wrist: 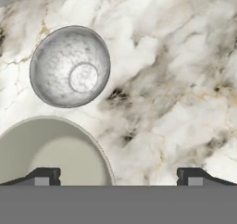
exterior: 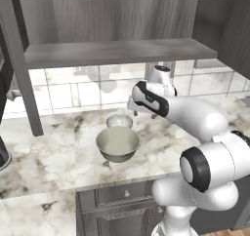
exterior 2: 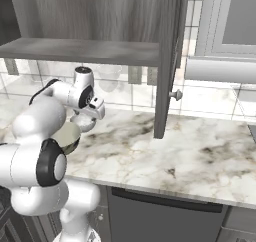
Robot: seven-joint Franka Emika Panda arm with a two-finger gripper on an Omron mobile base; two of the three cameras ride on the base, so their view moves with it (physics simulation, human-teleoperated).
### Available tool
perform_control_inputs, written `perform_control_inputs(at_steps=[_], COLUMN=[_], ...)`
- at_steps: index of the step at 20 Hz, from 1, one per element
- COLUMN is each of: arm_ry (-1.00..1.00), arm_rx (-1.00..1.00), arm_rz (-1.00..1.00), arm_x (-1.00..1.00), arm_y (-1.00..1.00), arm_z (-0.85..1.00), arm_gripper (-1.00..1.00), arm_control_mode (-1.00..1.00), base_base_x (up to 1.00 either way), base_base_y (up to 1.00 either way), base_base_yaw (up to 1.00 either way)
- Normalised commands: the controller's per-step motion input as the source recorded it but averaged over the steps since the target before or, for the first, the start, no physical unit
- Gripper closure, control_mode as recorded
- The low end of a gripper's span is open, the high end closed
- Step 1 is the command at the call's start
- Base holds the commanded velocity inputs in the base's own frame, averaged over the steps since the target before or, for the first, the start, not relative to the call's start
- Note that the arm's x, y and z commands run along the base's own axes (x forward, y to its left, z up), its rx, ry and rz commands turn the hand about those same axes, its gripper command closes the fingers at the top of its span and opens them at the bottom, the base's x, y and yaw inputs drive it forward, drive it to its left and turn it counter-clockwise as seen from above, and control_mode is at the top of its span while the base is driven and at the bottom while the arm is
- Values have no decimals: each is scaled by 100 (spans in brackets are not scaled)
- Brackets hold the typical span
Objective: Pick up the bowls on the counter and stack them on top of one another in the open cabinet. Place the smaller bowl on top of the larger bowl.
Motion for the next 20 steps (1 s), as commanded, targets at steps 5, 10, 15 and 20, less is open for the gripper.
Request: perform_control_inputs(at_steps=[5,10,15,20], arm_ry=[0,0,0,0], arm_rx=[0,0,0,0], arm_rz=[-4,-4,-4,-4], arm_x=[26,27,26,25], arm_y=[7,7,3,3], arm_z=[-21,-22,-21,-17], arm_gripper=[-100,-100,-100,-100], arm_control_mode=[-100,-100,-100,-100], base_base_x=[0,0,0,0], base_base_y=[0,0,0,0], base_base_yaw=[0,0,0,0])
